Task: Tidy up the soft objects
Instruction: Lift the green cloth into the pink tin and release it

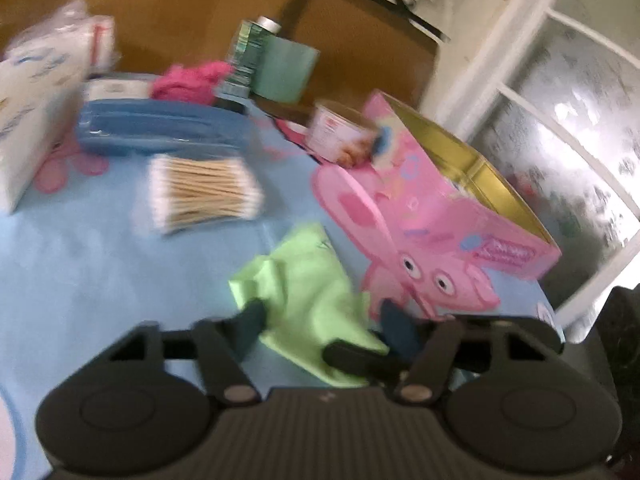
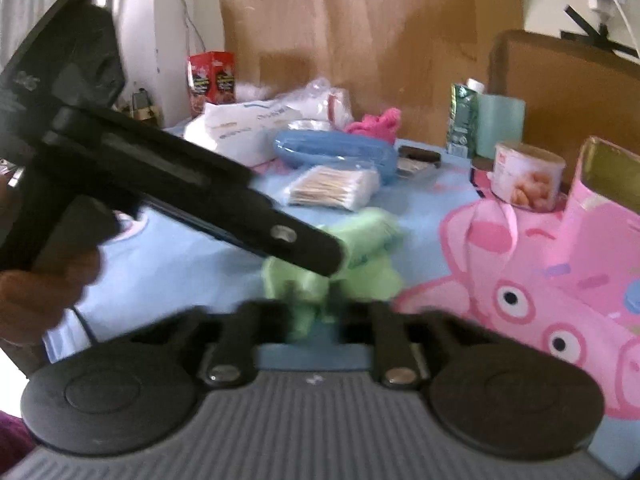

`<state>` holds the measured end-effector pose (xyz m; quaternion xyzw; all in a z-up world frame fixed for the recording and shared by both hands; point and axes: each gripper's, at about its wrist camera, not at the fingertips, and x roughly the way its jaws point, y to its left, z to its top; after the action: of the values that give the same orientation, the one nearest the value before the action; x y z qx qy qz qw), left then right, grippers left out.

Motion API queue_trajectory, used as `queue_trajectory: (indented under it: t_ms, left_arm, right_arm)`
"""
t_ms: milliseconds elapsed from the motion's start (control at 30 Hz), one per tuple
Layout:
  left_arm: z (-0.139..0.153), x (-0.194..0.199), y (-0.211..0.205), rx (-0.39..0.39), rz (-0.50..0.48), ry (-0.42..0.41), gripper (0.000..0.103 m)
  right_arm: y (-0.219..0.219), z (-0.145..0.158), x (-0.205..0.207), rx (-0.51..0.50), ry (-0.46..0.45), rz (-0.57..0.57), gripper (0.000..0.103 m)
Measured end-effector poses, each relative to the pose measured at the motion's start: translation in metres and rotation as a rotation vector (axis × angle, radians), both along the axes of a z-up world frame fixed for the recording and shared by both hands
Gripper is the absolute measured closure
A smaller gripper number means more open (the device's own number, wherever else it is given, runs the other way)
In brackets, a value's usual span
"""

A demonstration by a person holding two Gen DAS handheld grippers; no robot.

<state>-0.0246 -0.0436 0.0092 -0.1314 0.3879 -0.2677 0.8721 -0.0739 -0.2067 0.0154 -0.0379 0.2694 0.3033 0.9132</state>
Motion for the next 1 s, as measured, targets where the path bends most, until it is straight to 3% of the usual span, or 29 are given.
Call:
queue_trajectory:
  t_ms: [100, 367, 533, 600, 667, 700, 767, 800, 833, 900, 1000]
  left_arm:
    - [0.012, 0.001, -0.015, -0.033, -0.066, -0.027, 0.060]
    - [0.075, 0.012, -0.080, -0.010, -0.216, -0.252, 0.060]
    - [0.092, 0.033, -0.137, 0.030, -0.285, -0.363, 0.059]
    - [0.094, 0.046, -0.157, 0.043, -0.286, -0.371, 0.055]
    - [0.093, 0.062, -0.174, 0.074, -0.241, -0.377, 0.031]
    - [0.091, 0.068, -0.179, 0.097, -0.208, -0.379, 0.028]
    - [0.087, 0.077, -0.181, 0.124, -0.159, -0.365, 0.027]
    - [0.086, 0.078, -0.176, 0.108, -0.152, -0.351, 0.027]
    - [0.085, 0.077, -0.168, 0.091, -0.151, -0.346, 0.027]
    - [0.082, 0.067, -0.149, 0.080, -0.133, -0.353, 0.027]
    - [0.075, 0.052, -0.113, 0.053, -0.115, -0.321, 0.025]
  right_arm:
    - [0.002, 0.006, -0.010, -0.031, -0.095, -0.030, 0.095]
    - [-0.034, 0.039, -0.020, -0.025, -0.373, -0.263, 0.095]
    - [-0.066, 0.049, -0.003, -0.046, -0.453, -0.423, 0.095]
    - [-0.077, 0.047, 0.011, -0.063, -0.454, -0.475, 0.095]
    - [-0.086, 0.041, 0.035, -0.092, -0.441, -0.516, 0.094]
    - [-0.089, 0.038, 0.049, -0.113, -0.423, -0.540, 0.092]
    - [-0.096, 0.033, 0.079, -0.168, -0.367, -0.600, 0.073]
    - [-0.101, 0.032, 0.089, -0.188, -0.332, -0.619, 0.056]
    - [-0.106, 0.032, 0.092, -0.179, -0.325, -0.636, 0.049]
    - [-0.118, 0.034, 0.085, -0.113, -0.355, -0.646, 0.043]
    - [-0.130, 0.034, 0.066, -0.033, -0.372, -0.642, 0.043]
